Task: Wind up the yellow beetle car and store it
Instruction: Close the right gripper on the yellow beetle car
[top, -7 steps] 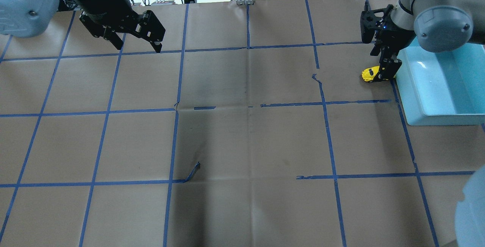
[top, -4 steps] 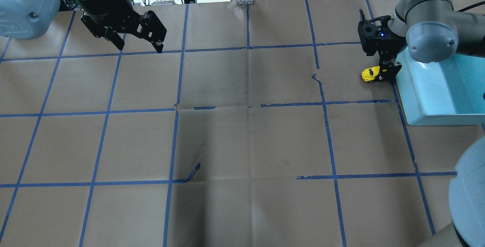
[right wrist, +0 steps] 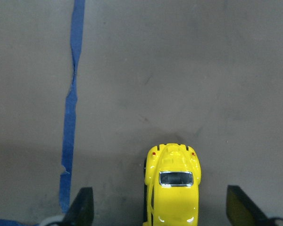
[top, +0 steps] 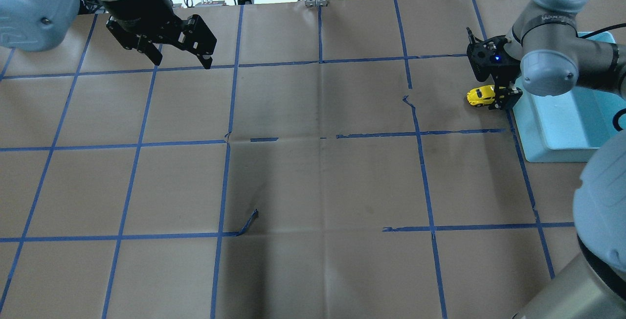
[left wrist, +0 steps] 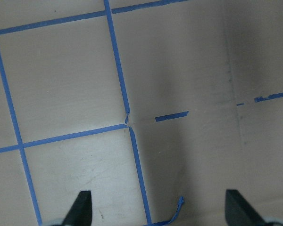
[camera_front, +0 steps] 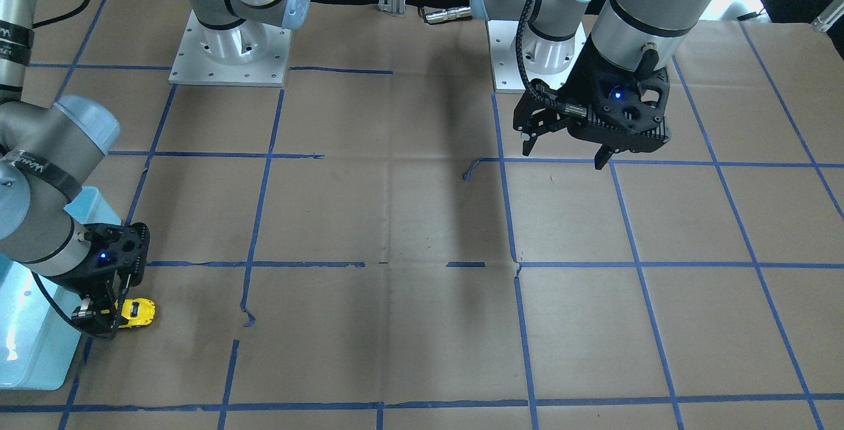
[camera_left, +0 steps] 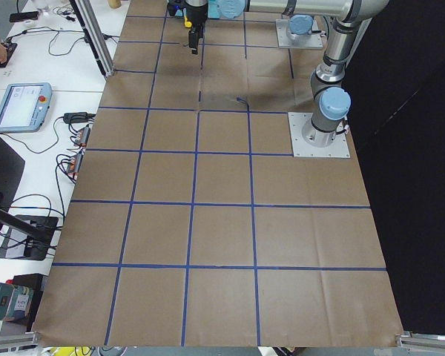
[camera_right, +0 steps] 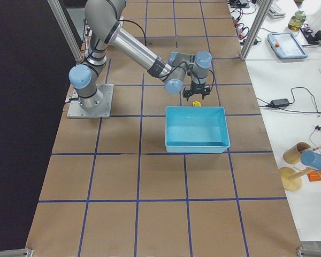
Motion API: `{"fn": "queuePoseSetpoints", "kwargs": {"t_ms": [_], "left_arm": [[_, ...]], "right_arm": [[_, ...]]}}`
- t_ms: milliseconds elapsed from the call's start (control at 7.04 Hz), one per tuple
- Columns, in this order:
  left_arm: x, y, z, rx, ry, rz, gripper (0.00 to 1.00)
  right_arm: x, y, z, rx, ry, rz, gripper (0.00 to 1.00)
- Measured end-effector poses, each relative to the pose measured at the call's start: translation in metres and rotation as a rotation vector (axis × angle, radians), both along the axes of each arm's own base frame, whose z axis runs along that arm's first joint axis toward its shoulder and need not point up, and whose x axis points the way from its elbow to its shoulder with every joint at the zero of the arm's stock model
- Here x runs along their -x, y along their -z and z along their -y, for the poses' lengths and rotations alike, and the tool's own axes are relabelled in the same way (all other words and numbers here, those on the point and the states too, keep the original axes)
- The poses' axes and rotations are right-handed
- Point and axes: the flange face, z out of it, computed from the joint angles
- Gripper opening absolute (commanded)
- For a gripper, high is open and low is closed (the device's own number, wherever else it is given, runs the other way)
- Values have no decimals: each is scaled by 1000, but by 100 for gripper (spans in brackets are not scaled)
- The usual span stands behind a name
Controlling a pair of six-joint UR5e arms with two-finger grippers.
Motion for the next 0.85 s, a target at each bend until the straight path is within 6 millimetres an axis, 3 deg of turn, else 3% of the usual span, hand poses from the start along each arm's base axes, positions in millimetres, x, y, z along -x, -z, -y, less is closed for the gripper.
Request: {"fn": "queuePoseSetpoints", "kwargs": {"t_ms": [568,852], "left_arm": [[1,2,0,-5,4,-1,99],[-1,6,2,-11,4,6,99]], "right_arm": [[7,8,4,28,-16,-1,100],[9,25,8,9,-13,6,98]]}}
